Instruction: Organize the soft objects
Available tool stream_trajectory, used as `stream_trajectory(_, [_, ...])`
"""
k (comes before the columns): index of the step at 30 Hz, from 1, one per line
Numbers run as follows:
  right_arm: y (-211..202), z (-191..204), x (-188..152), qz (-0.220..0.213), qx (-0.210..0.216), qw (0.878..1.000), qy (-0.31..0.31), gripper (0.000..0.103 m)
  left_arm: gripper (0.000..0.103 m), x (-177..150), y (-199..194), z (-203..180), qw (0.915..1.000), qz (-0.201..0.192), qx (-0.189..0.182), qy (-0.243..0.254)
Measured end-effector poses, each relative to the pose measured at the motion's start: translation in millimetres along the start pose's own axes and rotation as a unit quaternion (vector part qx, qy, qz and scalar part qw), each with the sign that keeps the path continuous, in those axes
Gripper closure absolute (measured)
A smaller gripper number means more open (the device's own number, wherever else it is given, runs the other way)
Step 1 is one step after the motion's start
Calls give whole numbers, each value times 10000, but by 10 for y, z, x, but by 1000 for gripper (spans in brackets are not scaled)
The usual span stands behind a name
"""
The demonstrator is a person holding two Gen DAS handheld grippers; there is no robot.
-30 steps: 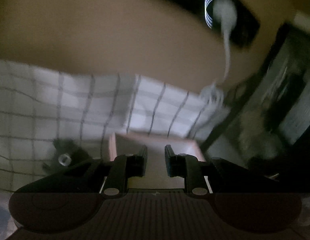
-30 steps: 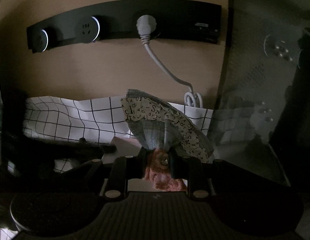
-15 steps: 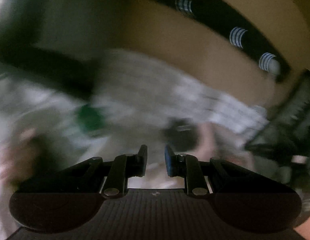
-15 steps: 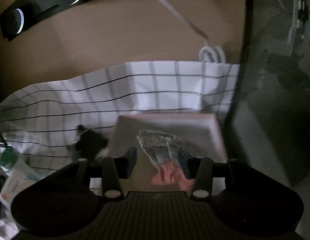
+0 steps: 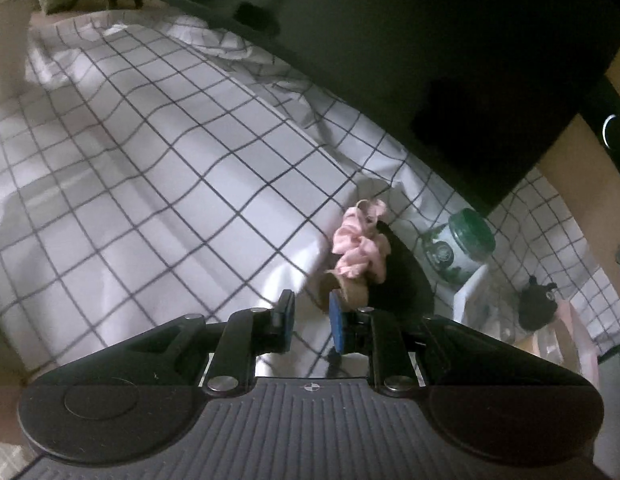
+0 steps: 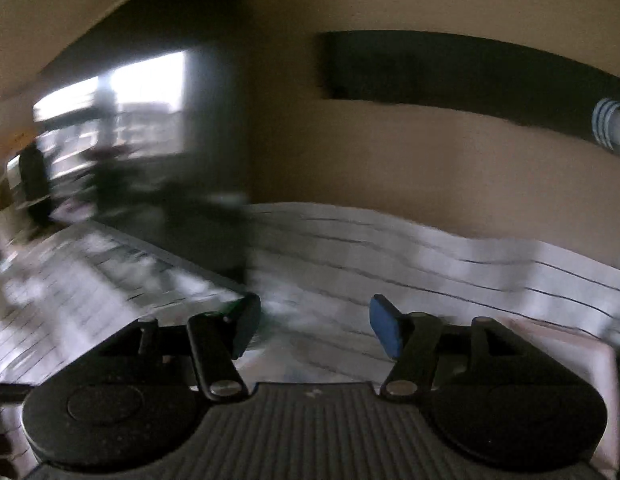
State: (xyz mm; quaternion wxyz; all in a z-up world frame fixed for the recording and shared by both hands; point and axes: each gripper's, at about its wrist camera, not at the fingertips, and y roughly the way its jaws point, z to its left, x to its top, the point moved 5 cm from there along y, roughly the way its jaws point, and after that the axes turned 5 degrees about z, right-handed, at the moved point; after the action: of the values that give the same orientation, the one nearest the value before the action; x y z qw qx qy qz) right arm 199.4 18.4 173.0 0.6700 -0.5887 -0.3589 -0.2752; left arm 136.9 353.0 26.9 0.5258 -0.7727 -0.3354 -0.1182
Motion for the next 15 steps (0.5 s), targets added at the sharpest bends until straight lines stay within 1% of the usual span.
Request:
stream_trajectory(3, [138,379,-108,209,150,9988,-421,42,82,-33,-31,29,9996,39,-113,261])
stream_trajectory(7, [266,754,-418,642,378,9941,-787,42,82,-102,41,60,9979,183,-325,538])
stream_trajectory(12, [360,979,-858,1189,632,9857,-1011,42,82,-121,199,-88,9931,405,-658,881])
stream_trajectory(15, [330,1056,-1072,1316,557,9813,-1292,42,82,-25,285,-221,9910,424,-888,913])
